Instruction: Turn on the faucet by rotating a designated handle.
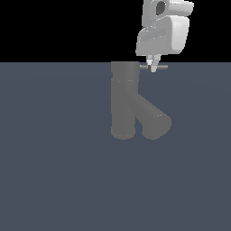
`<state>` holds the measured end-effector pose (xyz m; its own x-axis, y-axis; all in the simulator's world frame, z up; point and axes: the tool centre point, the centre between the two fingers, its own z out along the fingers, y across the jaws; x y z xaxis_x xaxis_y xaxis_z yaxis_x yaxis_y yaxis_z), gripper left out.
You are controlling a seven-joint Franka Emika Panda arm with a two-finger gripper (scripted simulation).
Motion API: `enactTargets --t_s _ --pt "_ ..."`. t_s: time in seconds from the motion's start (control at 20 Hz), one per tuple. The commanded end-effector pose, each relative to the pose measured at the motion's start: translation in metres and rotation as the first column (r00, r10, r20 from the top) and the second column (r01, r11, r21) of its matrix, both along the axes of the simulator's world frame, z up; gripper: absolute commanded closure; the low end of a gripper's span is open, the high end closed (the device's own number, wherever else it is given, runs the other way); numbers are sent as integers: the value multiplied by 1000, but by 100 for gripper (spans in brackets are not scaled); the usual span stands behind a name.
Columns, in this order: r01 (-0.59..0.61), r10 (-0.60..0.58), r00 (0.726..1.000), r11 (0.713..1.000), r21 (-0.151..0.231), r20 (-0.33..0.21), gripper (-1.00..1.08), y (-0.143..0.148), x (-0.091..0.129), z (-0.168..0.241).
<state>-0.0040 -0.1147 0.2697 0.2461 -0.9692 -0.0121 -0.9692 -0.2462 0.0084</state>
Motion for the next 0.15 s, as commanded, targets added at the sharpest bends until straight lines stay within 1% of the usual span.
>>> enactTargets --t_s 0.0,0.1 --pt "60 -60 998 998 -10 11 108 -41 4 0" --pt "61 -61 998 998 -10 11 108 -43 7 0"
